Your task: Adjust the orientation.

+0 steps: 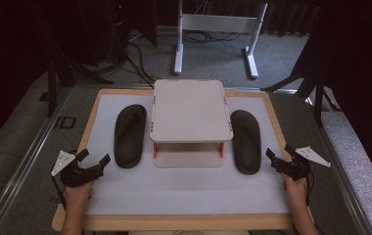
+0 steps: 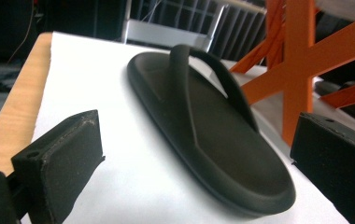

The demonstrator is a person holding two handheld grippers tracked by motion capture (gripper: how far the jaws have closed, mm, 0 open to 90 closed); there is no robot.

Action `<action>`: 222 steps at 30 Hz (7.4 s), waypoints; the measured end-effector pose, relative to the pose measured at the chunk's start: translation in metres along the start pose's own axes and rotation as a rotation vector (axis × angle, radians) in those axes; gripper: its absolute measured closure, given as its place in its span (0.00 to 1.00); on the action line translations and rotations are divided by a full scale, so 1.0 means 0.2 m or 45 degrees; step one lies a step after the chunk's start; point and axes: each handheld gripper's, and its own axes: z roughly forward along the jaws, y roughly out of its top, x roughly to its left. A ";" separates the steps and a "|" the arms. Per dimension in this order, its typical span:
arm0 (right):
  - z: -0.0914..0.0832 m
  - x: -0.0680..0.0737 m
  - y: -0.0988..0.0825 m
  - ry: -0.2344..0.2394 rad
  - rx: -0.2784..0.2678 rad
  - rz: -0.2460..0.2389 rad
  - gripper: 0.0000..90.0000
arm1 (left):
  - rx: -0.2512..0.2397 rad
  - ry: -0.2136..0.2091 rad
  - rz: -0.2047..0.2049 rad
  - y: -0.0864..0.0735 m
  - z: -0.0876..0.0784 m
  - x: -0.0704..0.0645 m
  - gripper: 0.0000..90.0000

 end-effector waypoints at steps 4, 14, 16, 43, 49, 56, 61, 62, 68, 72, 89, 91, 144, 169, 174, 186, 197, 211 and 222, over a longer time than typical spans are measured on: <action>0.00 -0.01 0.00 0.003 0.002 0.013 0.15 | 0.149 0.095 0.031 0.02 0.02 -0.01 0.02; 0.00 0.00 0.00 -0.010 0.010 -0.010 0.15 | 0.448 0.106 0.086 0.20 0.06 -0.05 0.03; 0.00 0.00 0.00 -0.010 0.007 -0.005 0.15 | 0.481 0.101 0.106 0.25 0.07 -0.06 0.03; 0.01 0.00 0.00 -0.012 0.011 0.006 0.15 | 1.066 -0.019 0.465 0.62 0.39 -0.12 0.07; 0.01 0.00 0.00 -0.010 0.012 0.007 0.15 | 1.133 -0.017 0.502 0.63 0.50 -0.13 0.16; 0.01 0.00 0.00 -0.007 0.012 -0.004 0.15 | 1.145 -0.061 0.478 0.64 0.65 -0.17 0.27; 0.01 0.00 0.00 -0.007 0.016 -0.014 0.15 | 1.162 -0.029 0.474 0.65 0.76 -0.17 0.36; 0.01 0.01 0.00 -0.007 0.016 -0.015 0.15 | 1.182 -0.009 0.477 0.65 0.78 -0.17 0.36; 0.01 0.01 0.00 -0.006 0.017 -0.019 0.15 | 1.255 0.056 0.452 0.67 0.88 -0.13 0.40; 0.01 0.01 0.00 -0.004 0.018 -0.020 0.15 | 1.312 0.081 0.416 0.68 0.93 -0.09 0.42; 0.01 0.01 0.00 -0.004 0.020 -0.020 0.15 | 1.366 0.067 0.328 0.64 1.04 -0.07 0.62; 0.01 0.01 0.00 -0.005 0.022 -0.021 0.15 | 1.354 0.093 0.287 0.65 1.04 -0.07 0.71; 0.01 0.00 0.00 0.001 0.025 -0.022 0.16 | 1.110 0.096 0.295 1.43 0.74 -0.76 0.80; 0.01 0.00 0.00 0.007 0.024 -0.011 0.16 | 1.062 0.092 0.163 1.32 0.95 -0.96 0.80; 0.01 0.00 0.00 0.007 0.023 -0.012 0.16 | 1.072 0.091 0.143 1.29 0.98 -0.95 0.79; 0.01 0.00 0.00 0.012 0.022 -0.011 0.16 | 1.078 0.066 0.203 1.26 1.03 -0.98 0.77; 0.01 0.00 0.00 0.008 0.023 -0.011 0.16 | 1.028 0.025 0.307 1.29 0.97 -1.00 0.69; 0.01 0.00 0.00 0.008 0.023 -0.007 0.16 | 0.817 -0.104 0.361 1.31 0.80 -0.98 0.69; 0.01 0.00 0.00 0.007 0.028 -0.007 0.16 | 0.570 -0.171 0.331 1.19 0.68 -0.81 0.70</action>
